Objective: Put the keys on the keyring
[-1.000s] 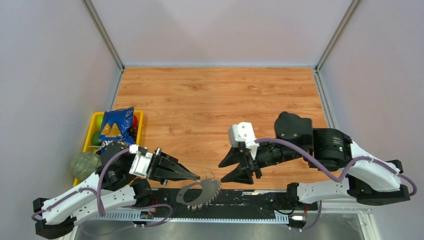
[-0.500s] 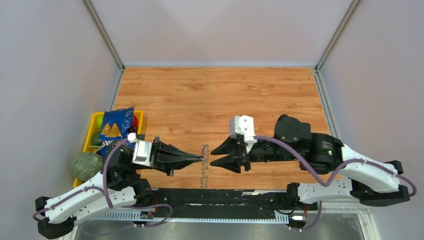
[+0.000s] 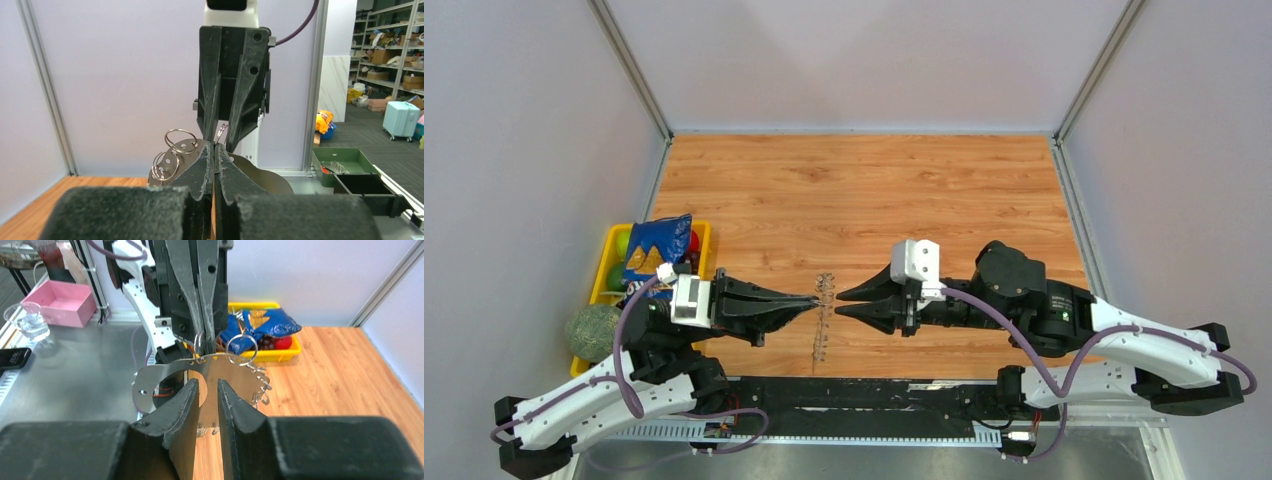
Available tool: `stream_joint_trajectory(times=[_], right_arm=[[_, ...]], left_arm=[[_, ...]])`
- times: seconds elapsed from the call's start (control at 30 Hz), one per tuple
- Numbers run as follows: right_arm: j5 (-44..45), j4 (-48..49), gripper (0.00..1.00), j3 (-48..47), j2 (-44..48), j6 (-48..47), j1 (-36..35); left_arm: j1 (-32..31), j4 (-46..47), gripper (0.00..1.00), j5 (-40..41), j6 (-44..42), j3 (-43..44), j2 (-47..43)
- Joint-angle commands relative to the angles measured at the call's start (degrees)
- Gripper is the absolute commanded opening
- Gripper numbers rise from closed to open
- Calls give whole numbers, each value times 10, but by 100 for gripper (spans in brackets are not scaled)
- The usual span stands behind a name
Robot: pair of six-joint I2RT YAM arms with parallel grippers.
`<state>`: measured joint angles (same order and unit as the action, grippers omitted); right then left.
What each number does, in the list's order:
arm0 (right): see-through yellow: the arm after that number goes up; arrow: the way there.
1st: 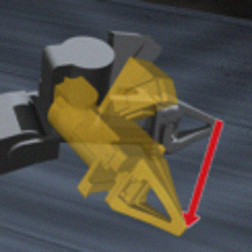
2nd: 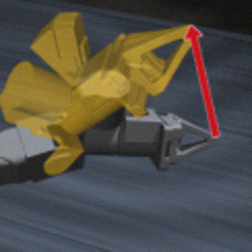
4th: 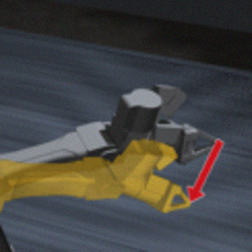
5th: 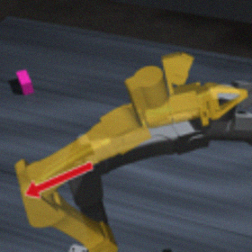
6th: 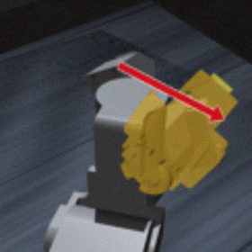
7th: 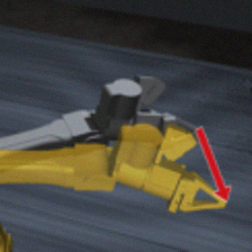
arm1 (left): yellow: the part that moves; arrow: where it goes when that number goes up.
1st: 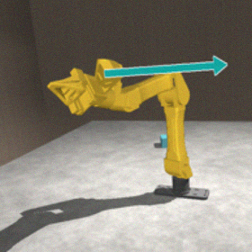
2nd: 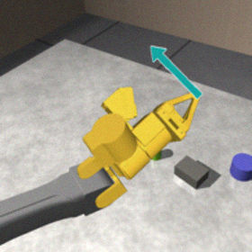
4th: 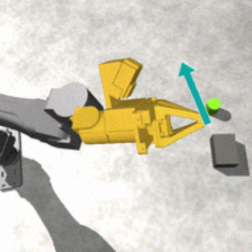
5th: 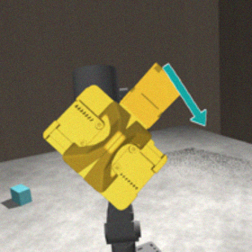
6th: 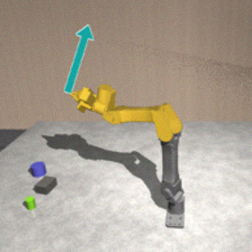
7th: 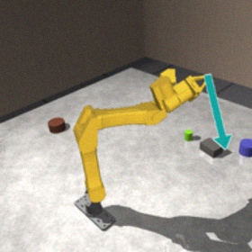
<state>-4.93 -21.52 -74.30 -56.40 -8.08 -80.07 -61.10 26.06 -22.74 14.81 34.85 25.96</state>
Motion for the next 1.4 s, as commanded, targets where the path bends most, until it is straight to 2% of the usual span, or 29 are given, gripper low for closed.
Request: stream_joint_trajectory(times=[0.0, 0.63, 1.37], right_arm=[[2, 75, 24, 2, 14, -20, -3], [-33, 99, 20, -13, -14, -33, -3], [-17, 121, 15, -3, -19, -38, -3]], left_arm=[[0, 37, 0, 12, 14, 0, -4], [0, 65, 0, 36, 29, -4, -1], [0, 102, 0, 31, 49, -18, 11]])
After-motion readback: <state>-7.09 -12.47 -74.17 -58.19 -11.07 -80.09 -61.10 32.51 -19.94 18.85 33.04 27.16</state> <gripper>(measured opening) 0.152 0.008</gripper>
